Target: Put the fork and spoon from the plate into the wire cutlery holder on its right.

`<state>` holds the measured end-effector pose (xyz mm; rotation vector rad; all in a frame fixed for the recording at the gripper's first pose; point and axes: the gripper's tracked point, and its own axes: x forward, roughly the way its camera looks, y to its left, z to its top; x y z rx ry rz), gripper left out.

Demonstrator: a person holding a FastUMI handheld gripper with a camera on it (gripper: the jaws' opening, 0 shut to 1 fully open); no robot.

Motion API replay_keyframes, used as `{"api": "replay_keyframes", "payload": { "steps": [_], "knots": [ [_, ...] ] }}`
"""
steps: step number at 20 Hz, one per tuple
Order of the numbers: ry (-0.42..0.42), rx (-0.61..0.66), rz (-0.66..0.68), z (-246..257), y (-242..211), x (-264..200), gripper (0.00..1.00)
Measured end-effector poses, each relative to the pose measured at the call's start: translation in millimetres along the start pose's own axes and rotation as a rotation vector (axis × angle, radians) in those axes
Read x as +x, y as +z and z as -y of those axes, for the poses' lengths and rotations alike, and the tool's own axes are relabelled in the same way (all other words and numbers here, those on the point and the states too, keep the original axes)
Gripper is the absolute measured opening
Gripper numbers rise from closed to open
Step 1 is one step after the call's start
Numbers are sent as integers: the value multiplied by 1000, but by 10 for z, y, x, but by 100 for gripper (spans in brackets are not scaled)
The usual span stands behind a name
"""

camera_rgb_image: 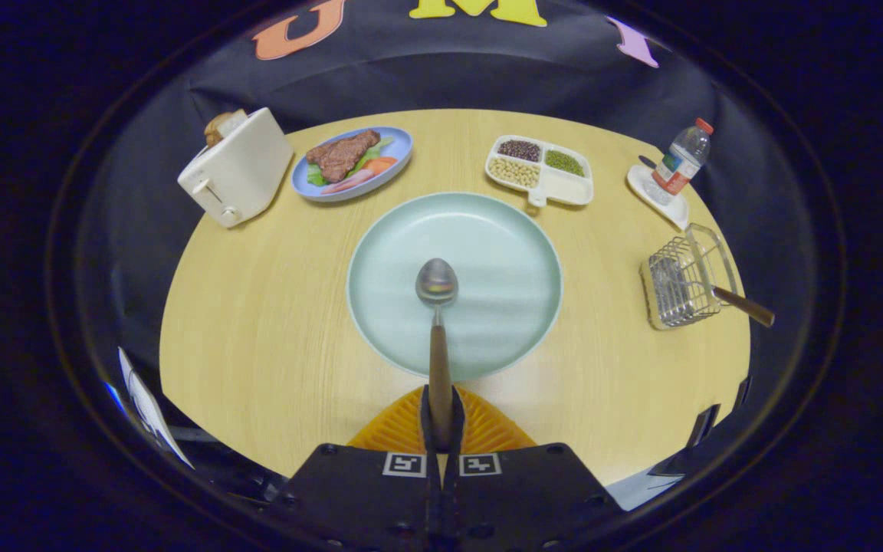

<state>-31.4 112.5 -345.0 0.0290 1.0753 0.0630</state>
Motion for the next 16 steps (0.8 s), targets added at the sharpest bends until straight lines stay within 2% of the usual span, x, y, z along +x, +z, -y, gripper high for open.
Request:
{"api": "replay_keyframes", "payload": {
  "steps": [7, 16],
  "knots": [
    [37, -95, 74, 681, 177, -452, 1],
    [78, -91, 141, 1630, 429, -1032, 1]
  ]
}}
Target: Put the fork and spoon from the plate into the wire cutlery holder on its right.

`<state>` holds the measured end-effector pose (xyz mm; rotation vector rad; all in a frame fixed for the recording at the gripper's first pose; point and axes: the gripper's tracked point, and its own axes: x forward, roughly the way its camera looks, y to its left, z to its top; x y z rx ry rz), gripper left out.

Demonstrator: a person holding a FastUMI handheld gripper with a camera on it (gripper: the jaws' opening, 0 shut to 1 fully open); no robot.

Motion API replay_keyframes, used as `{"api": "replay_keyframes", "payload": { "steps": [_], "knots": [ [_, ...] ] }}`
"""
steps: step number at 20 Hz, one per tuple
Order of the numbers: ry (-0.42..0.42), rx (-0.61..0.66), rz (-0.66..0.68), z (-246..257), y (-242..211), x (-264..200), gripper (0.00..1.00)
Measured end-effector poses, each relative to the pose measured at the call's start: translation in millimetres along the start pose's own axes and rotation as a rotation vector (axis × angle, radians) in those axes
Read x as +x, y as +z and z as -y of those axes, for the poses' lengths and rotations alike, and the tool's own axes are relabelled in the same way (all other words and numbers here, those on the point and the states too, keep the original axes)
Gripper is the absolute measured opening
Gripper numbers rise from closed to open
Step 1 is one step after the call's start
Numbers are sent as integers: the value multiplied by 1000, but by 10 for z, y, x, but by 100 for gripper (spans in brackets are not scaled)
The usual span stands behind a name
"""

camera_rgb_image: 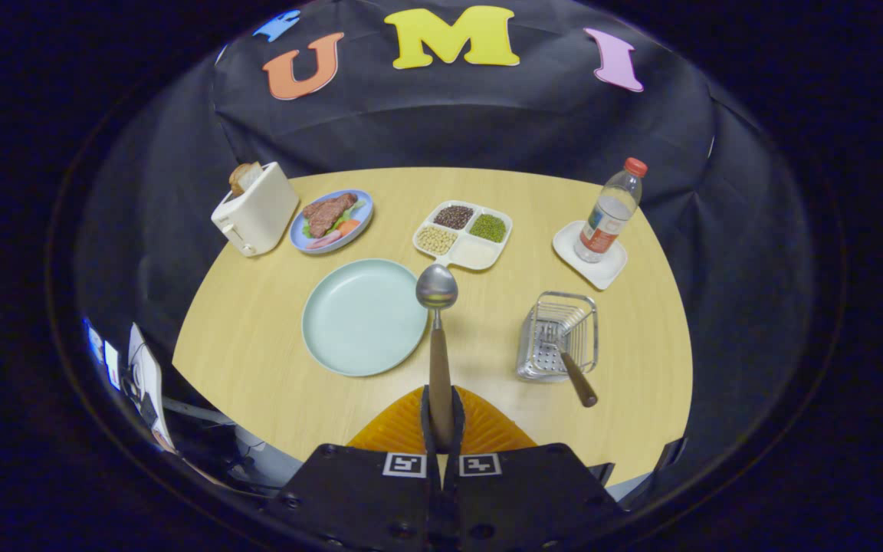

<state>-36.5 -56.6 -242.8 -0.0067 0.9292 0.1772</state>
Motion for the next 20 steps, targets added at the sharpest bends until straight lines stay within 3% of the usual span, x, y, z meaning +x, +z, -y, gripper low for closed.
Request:
{"api": "replay_keyframes", "payload": {
  "steps": [8, 13, 20],
  "knots": [
    [4, 34, 66, 652, 275, -494, 1],
    [-63, 48, 92, 1185, 370, -570, 1],
    [-93, 35, -61, 1486, -120, -282, 1]
  ]
}}
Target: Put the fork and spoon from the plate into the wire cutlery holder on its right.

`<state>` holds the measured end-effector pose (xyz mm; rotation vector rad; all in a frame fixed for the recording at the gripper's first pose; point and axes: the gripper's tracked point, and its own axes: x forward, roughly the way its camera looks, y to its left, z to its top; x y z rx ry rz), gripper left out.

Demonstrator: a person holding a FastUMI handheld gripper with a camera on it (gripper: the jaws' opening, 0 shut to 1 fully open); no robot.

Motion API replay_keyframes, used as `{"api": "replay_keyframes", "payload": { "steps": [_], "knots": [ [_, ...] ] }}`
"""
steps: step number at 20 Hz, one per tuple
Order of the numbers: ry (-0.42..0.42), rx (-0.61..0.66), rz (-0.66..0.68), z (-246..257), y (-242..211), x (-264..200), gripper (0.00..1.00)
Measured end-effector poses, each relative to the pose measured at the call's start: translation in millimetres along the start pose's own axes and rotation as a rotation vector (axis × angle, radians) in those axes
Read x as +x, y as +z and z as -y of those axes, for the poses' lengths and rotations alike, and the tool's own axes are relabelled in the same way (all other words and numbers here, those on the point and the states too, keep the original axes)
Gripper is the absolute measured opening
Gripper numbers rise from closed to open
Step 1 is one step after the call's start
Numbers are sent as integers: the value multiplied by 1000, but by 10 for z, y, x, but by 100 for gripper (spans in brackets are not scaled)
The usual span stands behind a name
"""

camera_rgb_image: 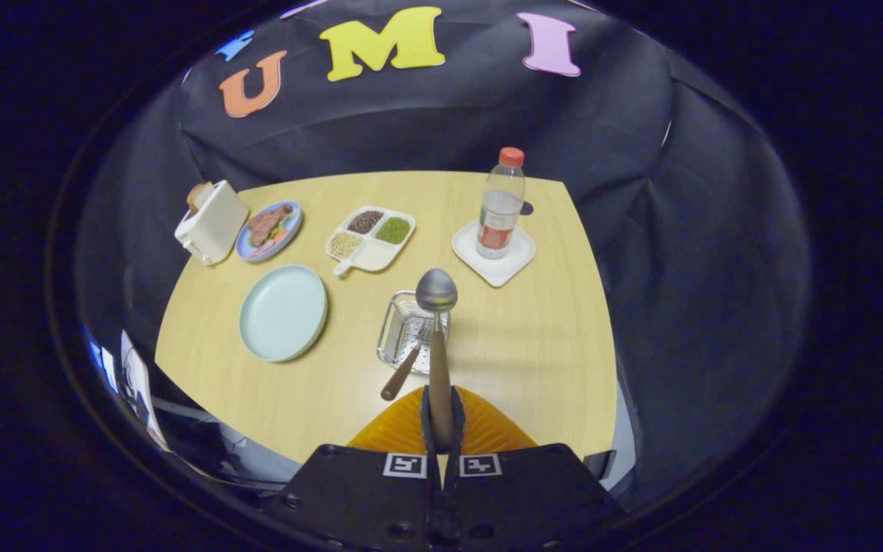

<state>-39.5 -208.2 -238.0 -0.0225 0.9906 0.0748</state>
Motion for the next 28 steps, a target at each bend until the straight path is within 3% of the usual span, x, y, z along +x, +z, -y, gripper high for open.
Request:
{"api": "replay_keyframes", "payload": {
  "steps": [10, 16, 18, 21, 24, 26, 28],
  "knots": [
    [13, 1, -144, -192, -172, 303, 1],
    [-69, -52, -64, -155, 69, 432, 12],
    [-93, -39, -32, -191, 158, 371, 28],
    [-119, -39, 55, -379, 329, 161, 38],
    [-144, -60, 156, -662, 496, -75, 59],
    [-132, -49, 213, -937, 600, -236, 74],
    [-108, -21, 263, -1237, 693, -377, 80]
  ]
}}
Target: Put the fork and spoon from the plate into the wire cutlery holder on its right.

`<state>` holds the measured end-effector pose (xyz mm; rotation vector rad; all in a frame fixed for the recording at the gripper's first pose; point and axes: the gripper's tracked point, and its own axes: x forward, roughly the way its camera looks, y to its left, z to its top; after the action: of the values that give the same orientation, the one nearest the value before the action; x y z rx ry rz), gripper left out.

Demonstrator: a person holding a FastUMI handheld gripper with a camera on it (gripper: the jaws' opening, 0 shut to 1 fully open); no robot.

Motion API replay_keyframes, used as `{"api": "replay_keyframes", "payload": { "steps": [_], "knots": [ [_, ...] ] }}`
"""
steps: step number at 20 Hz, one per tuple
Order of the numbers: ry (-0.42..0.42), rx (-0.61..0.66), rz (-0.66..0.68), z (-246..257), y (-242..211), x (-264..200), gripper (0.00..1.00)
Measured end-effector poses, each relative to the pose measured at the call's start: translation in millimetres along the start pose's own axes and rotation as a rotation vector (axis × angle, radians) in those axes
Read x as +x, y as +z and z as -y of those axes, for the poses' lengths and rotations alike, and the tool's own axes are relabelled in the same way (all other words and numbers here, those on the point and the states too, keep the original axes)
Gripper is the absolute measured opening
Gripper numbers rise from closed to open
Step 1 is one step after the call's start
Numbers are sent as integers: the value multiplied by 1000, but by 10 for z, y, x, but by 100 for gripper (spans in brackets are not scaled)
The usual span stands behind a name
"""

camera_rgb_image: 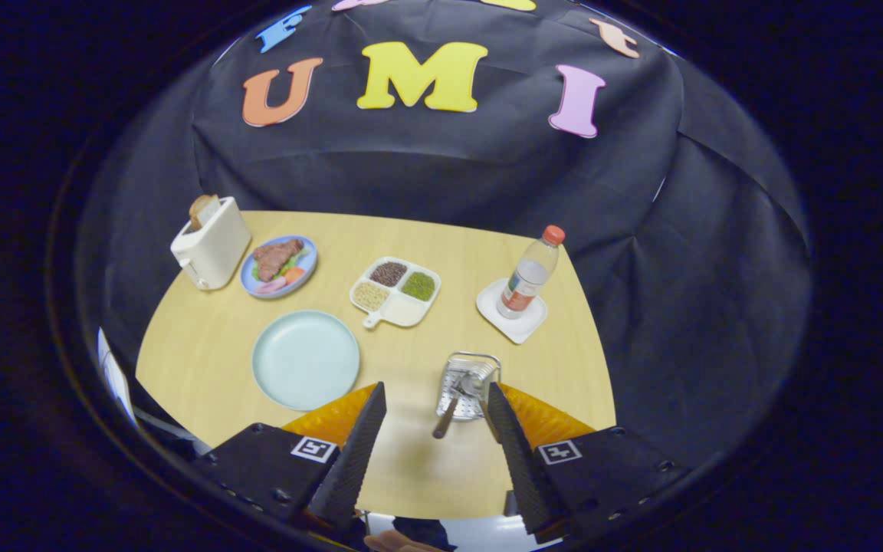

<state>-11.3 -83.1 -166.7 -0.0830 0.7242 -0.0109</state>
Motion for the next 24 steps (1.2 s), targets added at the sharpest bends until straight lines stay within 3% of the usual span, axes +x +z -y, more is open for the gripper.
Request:
{"api": "replay_keyframes", "payload": {
  "steps": [8, 19, 24],
  "knots": [
    [25, 133, 194, -743, 484, -497, 93],
    [1, 151, 581, -1110, 1175, -1361, 95],
    [-29, 85, 655, -1188, 1243, -1566, 95]
  ]
}}
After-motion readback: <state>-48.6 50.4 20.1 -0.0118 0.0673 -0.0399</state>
